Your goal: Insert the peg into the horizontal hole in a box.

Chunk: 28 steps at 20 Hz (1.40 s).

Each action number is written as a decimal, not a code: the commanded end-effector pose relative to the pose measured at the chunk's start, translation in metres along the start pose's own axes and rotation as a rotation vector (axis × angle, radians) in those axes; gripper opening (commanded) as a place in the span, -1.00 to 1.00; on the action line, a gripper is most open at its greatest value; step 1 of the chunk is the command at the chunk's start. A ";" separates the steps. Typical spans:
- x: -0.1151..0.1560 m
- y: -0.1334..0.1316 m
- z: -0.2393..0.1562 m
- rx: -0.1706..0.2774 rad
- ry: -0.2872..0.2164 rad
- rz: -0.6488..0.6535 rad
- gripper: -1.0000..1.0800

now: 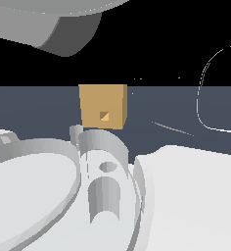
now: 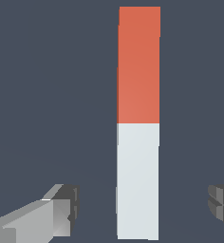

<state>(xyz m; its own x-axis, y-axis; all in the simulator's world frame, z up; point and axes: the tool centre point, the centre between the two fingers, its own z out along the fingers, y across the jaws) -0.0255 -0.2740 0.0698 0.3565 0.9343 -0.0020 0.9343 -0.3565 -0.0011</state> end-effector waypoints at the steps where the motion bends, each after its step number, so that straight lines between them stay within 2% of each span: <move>1: -0.007 0.002 0.003 -0.001 0.002 0.010 0.92; 10: -0.007 0.002 0.007 0.000 0.001 0.010 0.92; 19: -0.006 0.001 0.047 -0.001 0.002 0.009 0.92; 24: -0.005 0.002 0.053 -0.001 0.002 0.008 0.92; 25: -0.005 0.002 0.053 -0.001 0.002 0.008 -1.00; 28: -0.005 0.002 0.053 -0.001 0.002 0.008 -1.00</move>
<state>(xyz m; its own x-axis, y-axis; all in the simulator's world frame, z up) -0.0258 -0.2795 0.0171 0.3639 0.9314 0.0000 0.9314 -0.3639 -0.0007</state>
